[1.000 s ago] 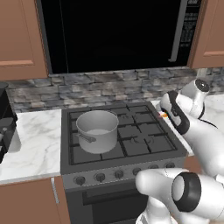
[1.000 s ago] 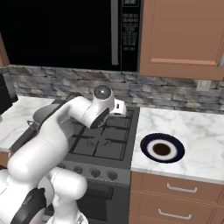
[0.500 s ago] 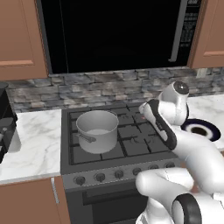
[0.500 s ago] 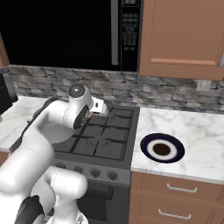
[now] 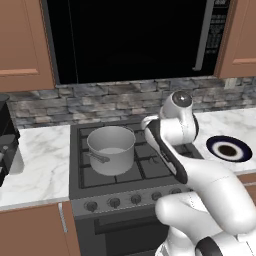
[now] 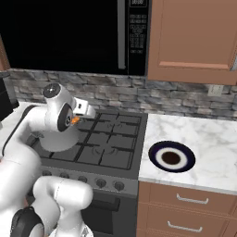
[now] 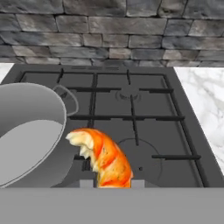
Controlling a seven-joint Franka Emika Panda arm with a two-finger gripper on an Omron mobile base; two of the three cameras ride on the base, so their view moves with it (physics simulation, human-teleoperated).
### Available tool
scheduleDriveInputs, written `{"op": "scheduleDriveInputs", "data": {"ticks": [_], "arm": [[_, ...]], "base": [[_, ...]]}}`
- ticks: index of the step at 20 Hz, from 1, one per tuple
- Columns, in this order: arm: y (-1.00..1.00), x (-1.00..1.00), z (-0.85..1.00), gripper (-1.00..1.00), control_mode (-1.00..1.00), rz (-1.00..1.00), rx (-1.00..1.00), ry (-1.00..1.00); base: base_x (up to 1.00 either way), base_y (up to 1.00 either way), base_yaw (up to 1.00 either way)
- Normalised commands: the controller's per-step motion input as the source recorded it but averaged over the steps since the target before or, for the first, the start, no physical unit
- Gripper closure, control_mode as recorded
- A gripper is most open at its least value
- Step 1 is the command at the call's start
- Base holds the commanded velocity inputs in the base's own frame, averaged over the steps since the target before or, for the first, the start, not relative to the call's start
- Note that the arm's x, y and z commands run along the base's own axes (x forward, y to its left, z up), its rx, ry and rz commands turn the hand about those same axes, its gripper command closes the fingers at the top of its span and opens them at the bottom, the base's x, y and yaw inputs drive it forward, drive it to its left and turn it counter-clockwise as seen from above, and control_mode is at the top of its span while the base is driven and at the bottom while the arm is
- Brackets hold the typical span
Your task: Retrieve the frozen meat and place it in the pot on a burner. Then turn the burner on.
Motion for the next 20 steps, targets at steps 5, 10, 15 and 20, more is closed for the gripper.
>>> {"op": "scheduleDriveInputs", "data": {"ticks": [5,10,15,20], "arm": [[0.71,0.0,0.0,1.0,-1.0,0.0,0.0,0.04],[0.61,0.0,-0.02,1.0,-1.0,0.0,0.0,0.03],[0.66,0.01,-0.02,1.0,-1.0,0.0,0.0,0.01],[0.39,0.08,-0.17,1.0,-1.0,0.0,0.0,0.01]], "base": [[0.0,0.0,0.0],[0.0,0.0,0.0],[0.0,0.0,0.0],[0.0,0.0,0.0]]}}
